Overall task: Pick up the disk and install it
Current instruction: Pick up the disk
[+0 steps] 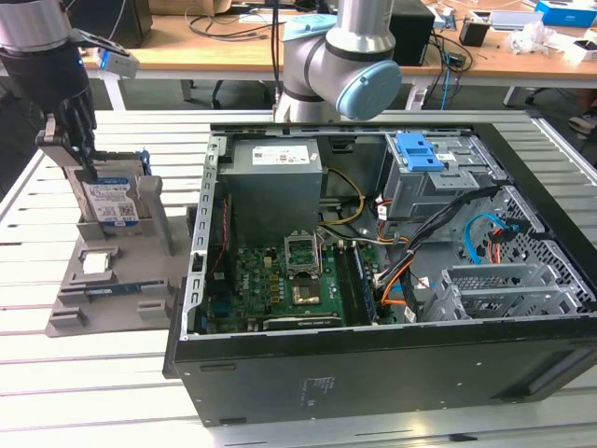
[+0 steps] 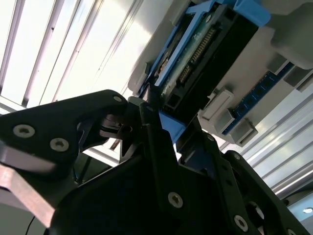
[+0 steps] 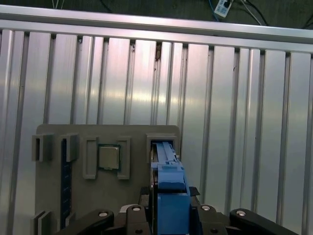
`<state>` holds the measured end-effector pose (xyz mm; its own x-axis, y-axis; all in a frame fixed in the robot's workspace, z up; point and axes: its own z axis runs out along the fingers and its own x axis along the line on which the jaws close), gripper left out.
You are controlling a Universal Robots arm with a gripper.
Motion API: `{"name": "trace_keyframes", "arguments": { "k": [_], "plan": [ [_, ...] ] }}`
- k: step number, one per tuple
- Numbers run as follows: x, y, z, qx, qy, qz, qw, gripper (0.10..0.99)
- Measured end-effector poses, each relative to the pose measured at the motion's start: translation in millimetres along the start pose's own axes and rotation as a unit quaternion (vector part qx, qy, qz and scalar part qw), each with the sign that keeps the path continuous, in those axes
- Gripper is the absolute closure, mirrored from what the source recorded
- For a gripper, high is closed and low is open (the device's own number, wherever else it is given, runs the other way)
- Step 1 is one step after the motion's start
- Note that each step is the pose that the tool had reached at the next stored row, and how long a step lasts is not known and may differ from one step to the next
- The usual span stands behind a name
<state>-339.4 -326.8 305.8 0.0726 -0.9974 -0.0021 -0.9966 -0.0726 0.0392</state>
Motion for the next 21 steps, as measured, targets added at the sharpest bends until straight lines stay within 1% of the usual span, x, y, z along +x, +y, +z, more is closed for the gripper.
{"name": "trace_keyframes", "arguments": {
  "k": [3, 4, 6, 16, 17, 18, 19, 20, 21],
  "plan": [
    [0.0, 0.2, -5.5, 0.0000, 0.0000, 0.000, 1.0000, 0.710],
    [0.0, 0.3, -8.4, 0.0000, 0.0000, 0.000, 1.0000, 0.710],
    [0.0, 0.5, -11.4, 0.0000, 0.0000, 0.000, 1.0000, 0.710],
    [-0.1, 0.6, -15.1, -0.0001, 0.0000, 0.000, 1.0000, 0.702],
    [-0.1, 0.7, -17.3, 0.0000, 0.0000, 0.000, 1.0000, 0.573],
    [-0.3, 4.3, -14.2, 0.0001, -0.0009, -0.002, 1.0000, 0.573],
    [-0.6, 8.5, -6.3, 0.0001, -0.0016, -0.009, 1.0000, 0.573],
    [-0.6, 8.6, -4.4, 0.0001, -0.0015, -0.010, 0.9999, 0.573],
    [-0.6, 8.5, -0.5, 0.0001, -0.0014, -0.012, 0.9999, 0.573]
  ]
}}
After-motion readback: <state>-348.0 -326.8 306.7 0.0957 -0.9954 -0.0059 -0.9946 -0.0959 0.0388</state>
